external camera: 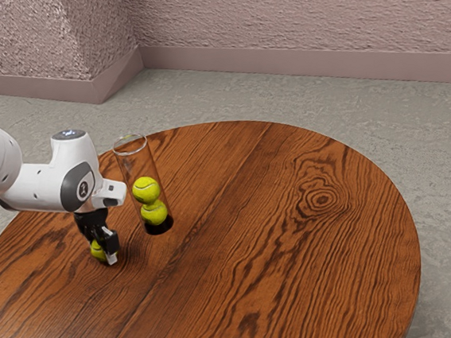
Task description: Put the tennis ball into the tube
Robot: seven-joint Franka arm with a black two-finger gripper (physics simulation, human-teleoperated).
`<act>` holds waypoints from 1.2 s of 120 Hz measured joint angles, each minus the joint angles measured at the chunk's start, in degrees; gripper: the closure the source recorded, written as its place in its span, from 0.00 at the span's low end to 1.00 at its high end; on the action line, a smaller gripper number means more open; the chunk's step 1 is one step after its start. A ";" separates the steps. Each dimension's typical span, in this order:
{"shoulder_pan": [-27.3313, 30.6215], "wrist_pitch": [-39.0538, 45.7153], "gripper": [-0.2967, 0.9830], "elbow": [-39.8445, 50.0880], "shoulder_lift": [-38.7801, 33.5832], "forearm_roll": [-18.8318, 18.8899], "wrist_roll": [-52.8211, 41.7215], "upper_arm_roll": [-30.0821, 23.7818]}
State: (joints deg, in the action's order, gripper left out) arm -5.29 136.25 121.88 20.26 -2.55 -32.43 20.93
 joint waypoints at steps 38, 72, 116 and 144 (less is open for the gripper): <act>-0.20 0.02 0.69 -0.11 -2.99 1.80 2.36 0.03; -0.24 -1.43 0.68 -0.10 -7.00 2.46 4.47 0.04; -0.22 -12.00 0.72 -13.19 -14.81 4.16 5.73 0.13; 0.00 -22.70 0.73 -30.35 -10.04 3.97 5.45 -3.72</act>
State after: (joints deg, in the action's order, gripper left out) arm -5.29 113.55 91.53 10.21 1.42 -26.98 17.21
